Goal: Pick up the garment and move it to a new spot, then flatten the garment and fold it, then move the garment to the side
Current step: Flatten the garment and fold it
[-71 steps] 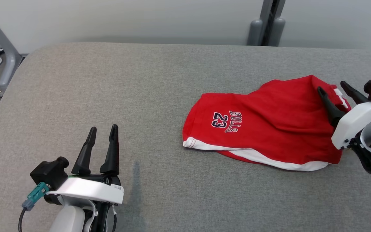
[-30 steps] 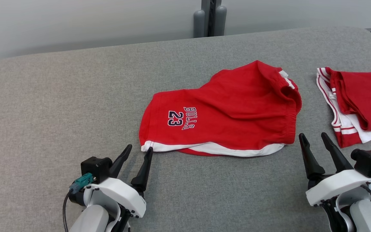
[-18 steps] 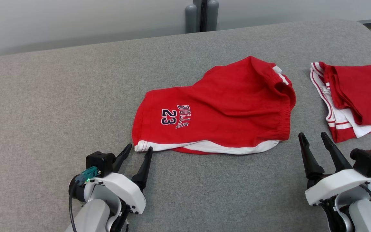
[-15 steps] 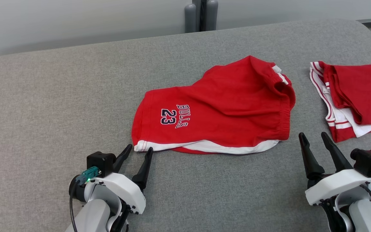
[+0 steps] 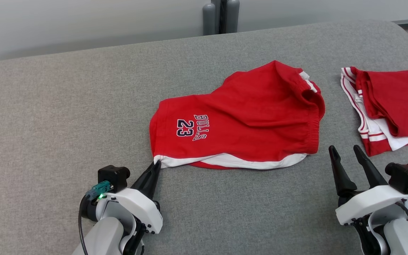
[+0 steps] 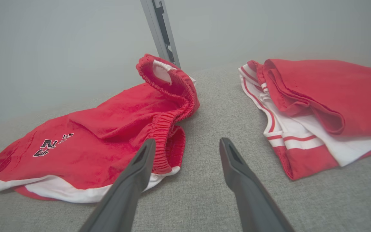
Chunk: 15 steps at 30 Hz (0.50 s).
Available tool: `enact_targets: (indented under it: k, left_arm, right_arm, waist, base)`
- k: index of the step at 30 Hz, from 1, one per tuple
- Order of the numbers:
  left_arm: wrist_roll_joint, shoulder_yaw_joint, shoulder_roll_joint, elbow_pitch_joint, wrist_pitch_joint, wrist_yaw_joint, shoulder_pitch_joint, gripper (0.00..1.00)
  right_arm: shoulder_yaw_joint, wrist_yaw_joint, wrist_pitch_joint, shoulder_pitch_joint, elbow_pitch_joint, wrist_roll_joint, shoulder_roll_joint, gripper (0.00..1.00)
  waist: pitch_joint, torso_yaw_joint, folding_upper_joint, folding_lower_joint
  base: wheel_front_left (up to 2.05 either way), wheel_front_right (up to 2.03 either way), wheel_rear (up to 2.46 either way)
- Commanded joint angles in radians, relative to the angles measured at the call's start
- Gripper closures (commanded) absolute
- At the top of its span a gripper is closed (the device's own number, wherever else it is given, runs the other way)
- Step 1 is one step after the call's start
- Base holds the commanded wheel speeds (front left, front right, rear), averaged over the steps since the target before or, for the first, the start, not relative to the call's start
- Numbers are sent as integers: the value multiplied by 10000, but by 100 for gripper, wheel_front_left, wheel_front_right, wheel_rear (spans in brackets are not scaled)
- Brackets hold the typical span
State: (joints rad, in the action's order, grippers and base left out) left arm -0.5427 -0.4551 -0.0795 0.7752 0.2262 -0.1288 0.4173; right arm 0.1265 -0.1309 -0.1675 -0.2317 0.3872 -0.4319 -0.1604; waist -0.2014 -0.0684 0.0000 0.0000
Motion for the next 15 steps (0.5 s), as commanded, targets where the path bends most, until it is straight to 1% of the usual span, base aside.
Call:
enact_targets:
  k: [1,6,15]
  left_arm:
    - [-102,-48,-59,-10,61,-13,214,100]
    - [-392,-119,-170,-300,205,-19,113,100]
    - [-751,119,-410,-991,349,-22,-249,100]
  right_arm:
    - [-51,3,-57,-49,29,10,-13,0]
    - [-62,3,-86,56,135,-82,16,0]
    - [181,3,-92,26,563,-201,24,0]
  waist:
    - [11,15,0,0]
    - [85,125,0,0]
    - [248,518,0,0]
  base:
    - [0,0,0]
    - [0,0,0]
    - [0,0,0]
